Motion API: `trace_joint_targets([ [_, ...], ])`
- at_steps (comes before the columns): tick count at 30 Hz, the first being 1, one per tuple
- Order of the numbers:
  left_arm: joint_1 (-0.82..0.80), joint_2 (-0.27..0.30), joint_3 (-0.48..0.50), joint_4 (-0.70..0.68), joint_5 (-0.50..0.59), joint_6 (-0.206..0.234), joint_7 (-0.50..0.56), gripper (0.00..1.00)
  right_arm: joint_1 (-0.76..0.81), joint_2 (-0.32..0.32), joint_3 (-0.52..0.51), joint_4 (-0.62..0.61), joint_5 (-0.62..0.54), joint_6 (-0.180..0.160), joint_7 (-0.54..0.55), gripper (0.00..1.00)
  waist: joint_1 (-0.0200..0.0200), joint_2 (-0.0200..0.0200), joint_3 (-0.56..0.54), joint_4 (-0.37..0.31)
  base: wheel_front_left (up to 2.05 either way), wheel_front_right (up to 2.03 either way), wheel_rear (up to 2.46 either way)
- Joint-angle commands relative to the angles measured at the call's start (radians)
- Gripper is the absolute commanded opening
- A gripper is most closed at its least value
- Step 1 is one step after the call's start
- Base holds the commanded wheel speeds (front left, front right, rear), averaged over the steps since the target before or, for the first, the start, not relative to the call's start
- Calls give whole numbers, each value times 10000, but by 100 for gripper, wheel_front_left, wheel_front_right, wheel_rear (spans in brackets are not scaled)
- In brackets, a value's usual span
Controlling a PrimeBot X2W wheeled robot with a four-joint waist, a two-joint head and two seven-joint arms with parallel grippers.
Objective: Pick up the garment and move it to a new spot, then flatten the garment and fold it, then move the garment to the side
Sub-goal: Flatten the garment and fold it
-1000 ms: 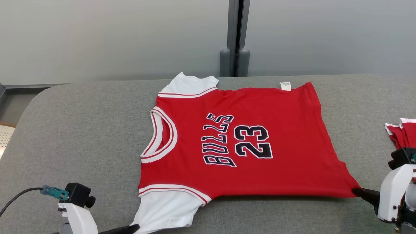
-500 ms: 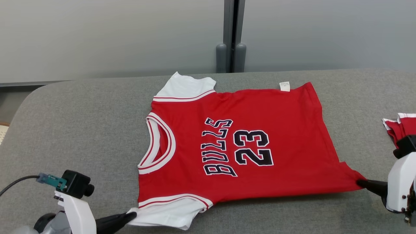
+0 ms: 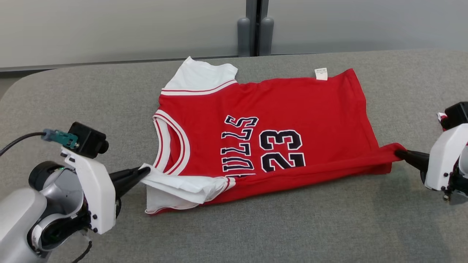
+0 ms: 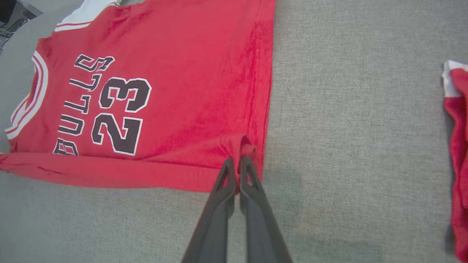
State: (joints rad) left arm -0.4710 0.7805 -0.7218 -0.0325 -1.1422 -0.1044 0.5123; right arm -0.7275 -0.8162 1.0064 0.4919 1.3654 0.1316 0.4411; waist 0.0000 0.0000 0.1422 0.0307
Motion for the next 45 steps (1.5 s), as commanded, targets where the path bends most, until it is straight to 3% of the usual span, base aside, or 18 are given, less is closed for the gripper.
trace_joint_targets([
  [1,-286,-68,-41,130,210,-36,7,0,-191,96,-31,88,-119,-16,-60,0,0,0,207,-81,0,0,0],
  [13,-2482,-942,-632,2009,1836,-245,-543,0,-1053,829,94,773,-505,-16,-415,0,0,0,1073,-273,0,0,0],
  [14,-2618,-992,-716,2164,1922,-260,-593,0,-1112,856,90,859,-546,-16,-520,6,0,0,1112,-277,0,0,0],
  [15,-2743,-1029,-812,2324,2023,-266,-673,0,-1184,911,69,936,-607,-16,-668,78,0,0,1145,-283,0,0,0],
  [16,-2864,-1067,-865,2506,2131,-255,-774,0,-1223,985,42,1006,-628,-16,-833,100,0,0,1176,-292,0,0,0],
  [17,-2991,-1125,-933,2688,2251,-261,-899,0,-1228,1057,21,1068,-641,-16,-969,100,0,0,1201,-302,0,0,0],
  [18,-3089,-1202,-977,2858,2368,-265,-1065,27,-1239,1123,45,1084,-680,-16,-1099,100,0,0,1220,-311,0,0,0],
  [19,-3169,-1274,-1043,3035,2505,-268,-1204,91,-1296,1150,50,1065,-751,-16,-1303,100,0,0,1239,-321,0,0,0],
  [20,-3228,-1337,-1071,3234,2608,-268,-1362,100,-1373,1149,45,1037,-857,-16,-1579,100,0,0,1256,-324,0,0,0],
  [24,-3493,-1573,-1125,3888,3215,-132,-2217,100,-1416,1215,-56,934,-1137,-10,-2866,100,0,0,1260,-288,0,0,0],
  [28,-3504,-2004,-686,4516,3325,476,-3375,100,-1344,1133,-81,781,-1692,-10,-4395,100,0,0,1121,-248,0,0,0],
  [33,-2932,-2792,256,4760,2929,1261,-5569,100,-876,1289,-301,792,-2090,-10,-6289,100,0,0,776,-198,0,0,0],
  [36,-2453,-3240,863,4602,2571,1509,-6949,100,-505,1455,-654,774,-2506,-10,-6944,100,0,0,494,-171,0,0,0],
  [39,-2009,-3404,1247,4123,3224,1745,-7695,100,52,1698,-2053,439,-3028,-9,-7074,100,0,0,254,-112,0,0,0],
  [44,-320,-4428,3105,2637,4240,2097,-7771,100,2136,2433,-5272,-1012,-5865,-9,-7051,100,0,0,-21,-81,0,0,0],
  [45,-320,-4428,3105,2637,4240,2097,-7771,100,2136,2433,-5272,-1012,-5865,-9,-7051,100,0,0,-21,-81,0,0,0],
])
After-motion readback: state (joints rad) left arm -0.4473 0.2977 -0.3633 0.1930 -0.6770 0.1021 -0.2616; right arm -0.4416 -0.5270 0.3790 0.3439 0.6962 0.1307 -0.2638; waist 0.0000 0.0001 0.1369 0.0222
